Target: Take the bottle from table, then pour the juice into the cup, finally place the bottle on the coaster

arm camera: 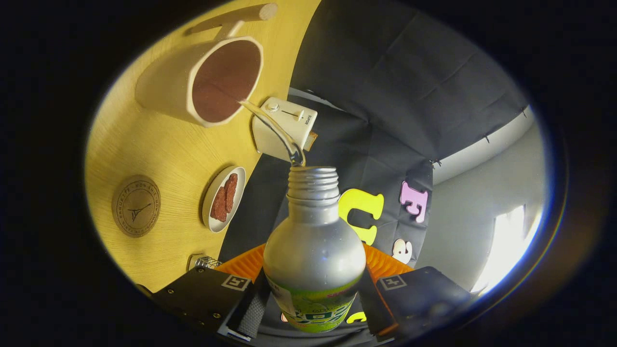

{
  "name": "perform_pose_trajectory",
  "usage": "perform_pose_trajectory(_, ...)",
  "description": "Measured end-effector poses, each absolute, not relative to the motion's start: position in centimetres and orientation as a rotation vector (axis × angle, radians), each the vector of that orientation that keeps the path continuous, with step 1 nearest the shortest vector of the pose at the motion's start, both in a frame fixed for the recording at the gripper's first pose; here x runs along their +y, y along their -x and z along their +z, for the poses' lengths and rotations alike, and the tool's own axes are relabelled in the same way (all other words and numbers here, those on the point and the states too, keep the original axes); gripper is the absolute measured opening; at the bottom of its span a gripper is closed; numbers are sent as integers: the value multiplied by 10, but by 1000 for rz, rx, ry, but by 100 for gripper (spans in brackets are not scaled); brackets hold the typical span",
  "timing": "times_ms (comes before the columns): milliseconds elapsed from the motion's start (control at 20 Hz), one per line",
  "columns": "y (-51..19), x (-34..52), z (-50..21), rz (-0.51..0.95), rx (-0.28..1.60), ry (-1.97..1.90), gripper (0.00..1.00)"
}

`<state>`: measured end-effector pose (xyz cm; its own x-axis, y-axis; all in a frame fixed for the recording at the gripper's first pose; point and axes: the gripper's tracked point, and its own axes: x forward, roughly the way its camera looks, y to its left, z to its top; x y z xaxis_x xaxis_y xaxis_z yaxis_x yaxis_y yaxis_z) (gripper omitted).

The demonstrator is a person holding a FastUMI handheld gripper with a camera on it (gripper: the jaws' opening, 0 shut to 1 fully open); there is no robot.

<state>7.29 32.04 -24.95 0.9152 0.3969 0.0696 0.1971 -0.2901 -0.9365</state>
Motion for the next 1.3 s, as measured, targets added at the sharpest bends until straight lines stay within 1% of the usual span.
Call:
perform_pose_trajectory(800, -76, 334, -248, 199, -525, 2031, 81)
perform_pose_trajectory(1300, -65, 342, -267, 210, -590, 2144, 81)
